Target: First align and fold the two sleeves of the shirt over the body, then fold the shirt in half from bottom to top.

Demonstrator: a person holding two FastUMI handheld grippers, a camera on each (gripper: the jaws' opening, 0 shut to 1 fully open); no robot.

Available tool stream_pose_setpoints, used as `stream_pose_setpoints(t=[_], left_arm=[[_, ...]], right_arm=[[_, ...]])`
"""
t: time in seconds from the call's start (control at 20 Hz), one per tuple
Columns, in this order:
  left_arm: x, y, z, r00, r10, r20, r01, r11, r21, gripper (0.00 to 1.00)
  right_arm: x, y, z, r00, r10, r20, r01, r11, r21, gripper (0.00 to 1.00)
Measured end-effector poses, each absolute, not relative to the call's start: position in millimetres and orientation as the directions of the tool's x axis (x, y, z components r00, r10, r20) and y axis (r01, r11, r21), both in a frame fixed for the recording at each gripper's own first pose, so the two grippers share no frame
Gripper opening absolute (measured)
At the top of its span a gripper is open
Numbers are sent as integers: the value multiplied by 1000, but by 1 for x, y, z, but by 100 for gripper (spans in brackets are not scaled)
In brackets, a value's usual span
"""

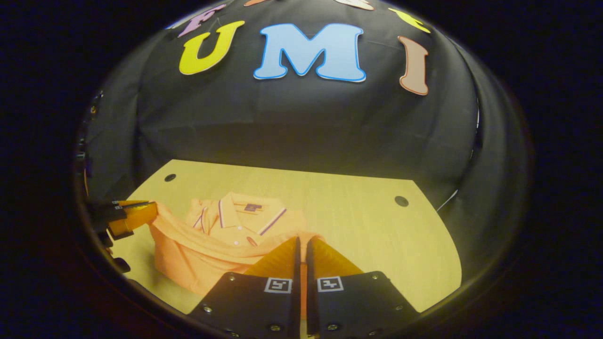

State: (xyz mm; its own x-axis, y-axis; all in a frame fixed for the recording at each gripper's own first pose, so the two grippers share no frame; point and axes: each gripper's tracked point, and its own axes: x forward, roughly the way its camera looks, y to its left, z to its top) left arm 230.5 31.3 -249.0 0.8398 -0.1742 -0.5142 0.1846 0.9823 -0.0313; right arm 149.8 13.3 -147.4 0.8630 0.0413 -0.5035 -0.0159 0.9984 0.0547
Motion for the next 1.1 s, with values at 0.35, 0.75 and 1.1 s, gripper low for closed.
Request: stream_pose_setpoints(t=[0.35, 0.75, 1.1], left_arm=[[292, 37, -271, 832, -196, -519, 186, 980, -71, 6], [330, 43, -306, 806, -194, -559, 192, 979, -62, 6], [351, 41, -324, 812, -180, -556, 201, 979, -25, 6]], right_arm=[[209, 9, -157, 848, -14, -530, 40, 998, 39, 5], [254, 17, -187, 820, -52, -569, 51, 999, -18, 6], [272, 16, -207, 807, -68, -586, 48, 998, -51, 6]])
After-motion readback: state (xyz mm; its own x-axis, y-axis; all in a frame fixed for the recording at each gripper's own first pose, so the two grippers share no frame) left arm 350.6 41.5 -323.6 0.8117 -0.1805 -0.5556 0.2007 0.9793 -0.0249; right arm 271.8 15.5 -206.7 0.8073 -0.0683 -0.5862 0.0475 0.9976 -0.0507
